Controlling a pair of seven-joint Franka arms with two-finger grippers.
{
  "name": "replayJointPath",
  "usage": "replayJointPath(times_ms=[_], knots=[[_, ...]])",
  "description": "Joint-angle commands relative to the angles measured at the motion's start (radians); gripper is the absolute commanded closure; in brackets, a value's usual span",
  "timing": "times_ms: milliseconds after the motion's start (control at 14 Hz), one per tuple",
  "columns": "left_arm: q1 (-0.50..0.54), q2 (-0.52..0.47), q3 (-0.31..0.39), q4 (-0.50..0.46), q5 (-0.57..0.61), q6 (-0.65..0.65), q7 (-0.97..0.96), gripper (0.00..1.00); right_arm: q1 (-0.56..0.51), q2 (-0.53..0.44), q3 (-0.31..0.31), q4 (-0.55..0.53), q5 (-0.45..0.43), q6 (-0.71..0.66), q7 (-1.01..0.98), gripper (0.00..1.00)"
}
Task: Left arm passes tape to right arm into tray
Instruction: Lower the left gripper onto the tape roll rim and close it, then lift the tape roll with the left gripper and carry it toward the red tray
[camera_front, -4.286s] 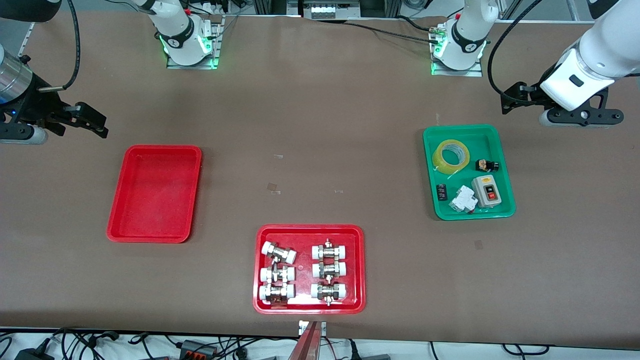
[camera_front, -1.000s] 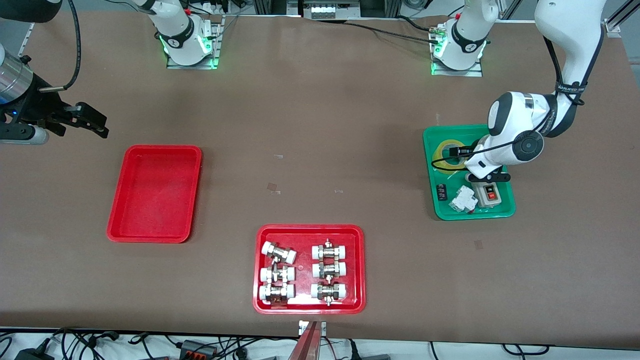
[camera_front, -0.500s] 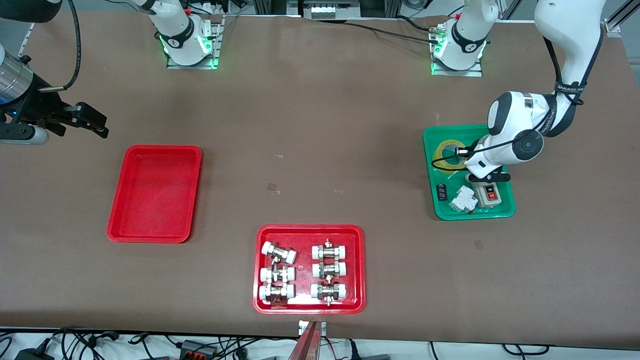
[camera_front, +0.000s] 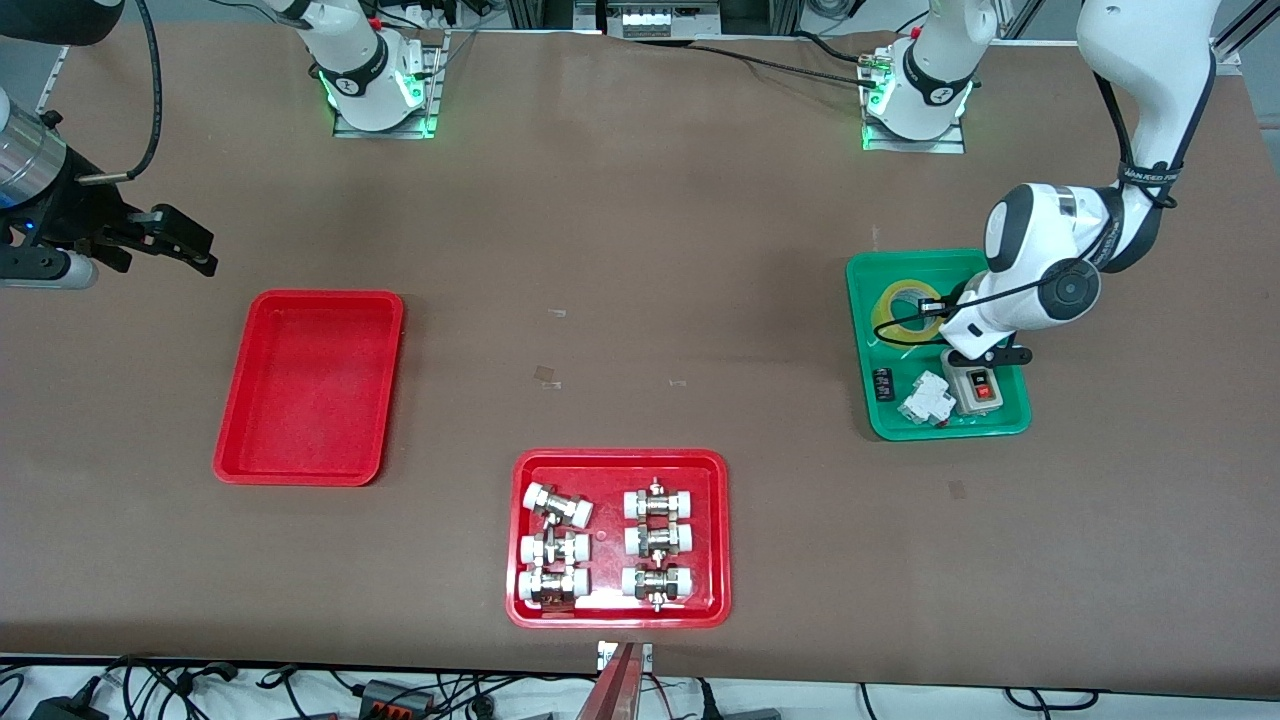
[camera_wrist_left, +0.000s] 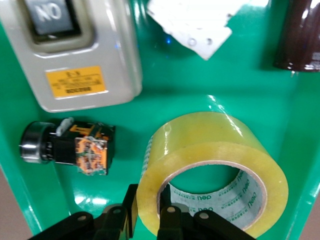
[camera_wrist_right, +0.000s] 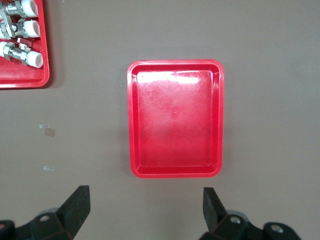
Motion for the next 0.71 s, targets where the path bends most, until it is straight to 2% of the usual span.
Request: replayJointPath(times_ms=[0,214,429,571,643], knots=[[0.01,-0.1,-0.01,-0.014,0.018,-0.061,-0.002,1.0,0.0,-0.006,0.002,0.0,-0.004,-0.009,-0.01,0.0],[0.005,-0.2,-0.01,0.058,0.018,-0.212,0.006,1.0,-0.001,-0.006,0.002,0.0,-0.002,-0.011,-0.01,0.0],[-0.001,-0.294,-0.028,0.138,0.001,-0.305,0.013,1.0,0.0,-0.006,0.002,0.0,-0.002,-0.009,-0.007,0.0],[-0.002,-0.315,-0.069,0.256,-0.027,-0.36,0.016,1.0,-0.001,-0.006,0.002,0.0,-0.004,-0.009,0.0,0.0],[-0.001,-0.315,-0.086,0.309,-0.082,-0.364,0.018,1.0,-0.001,-0.005,0.002,0.0,-0.002,-0.005,0.003,0.0]])
